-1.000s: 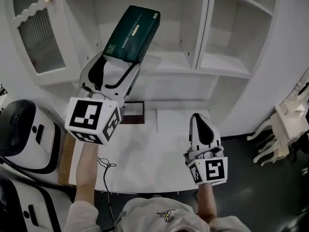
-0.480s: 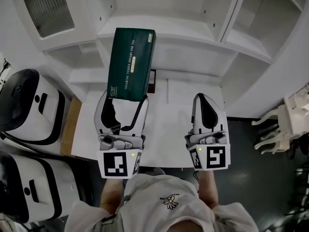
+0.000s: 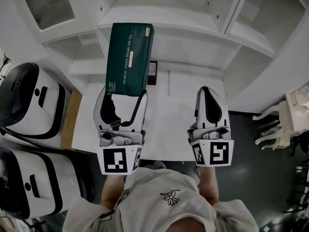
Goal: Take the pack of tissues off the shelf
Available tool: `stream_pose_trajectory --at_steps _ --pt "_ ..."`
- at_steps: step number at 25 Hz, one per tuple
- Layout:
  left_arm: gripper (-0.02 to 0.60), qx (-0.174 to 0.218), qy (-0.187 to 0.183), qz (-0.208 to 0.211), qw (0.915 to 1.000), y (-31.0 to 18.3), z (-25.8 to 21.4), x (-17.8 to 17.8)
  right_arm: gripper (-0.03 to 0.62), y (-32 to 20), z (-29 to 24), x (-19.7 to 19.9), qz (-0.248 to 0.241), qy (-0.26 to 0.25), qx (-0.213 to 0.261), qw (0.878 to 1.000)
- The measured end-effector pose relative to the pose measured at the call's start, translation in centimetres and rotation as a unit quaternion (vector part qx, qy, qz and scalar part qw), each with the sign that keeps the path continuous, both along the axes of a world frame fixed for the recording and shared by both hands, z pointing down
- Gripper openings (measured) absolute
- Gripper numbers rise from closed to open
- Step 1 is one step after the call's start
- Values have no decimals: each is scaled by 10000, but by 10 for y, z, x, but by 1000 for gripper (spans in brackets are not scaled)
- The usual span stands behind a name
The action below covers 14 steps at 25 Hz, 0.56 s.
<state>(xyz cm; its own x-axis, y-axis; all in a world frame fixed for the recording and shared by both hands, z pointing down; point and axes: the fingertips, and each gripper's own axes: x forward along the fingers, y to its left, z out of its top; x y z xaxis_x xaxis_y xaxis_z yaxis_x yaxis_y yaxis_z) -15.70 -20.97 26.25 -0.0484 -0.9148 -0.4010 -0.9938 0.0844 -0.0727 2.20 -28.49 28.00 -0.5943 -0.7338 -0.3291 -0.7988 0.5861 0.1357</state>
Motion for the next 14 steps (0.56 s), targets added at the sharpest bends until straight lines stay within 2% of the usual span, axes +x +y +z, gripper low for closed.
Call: stream_pose_trajectory --at_steps 14 --pt "350 119 -149 21 9998 5 -8 5 3 5 0 3 56 -39 49 10000"
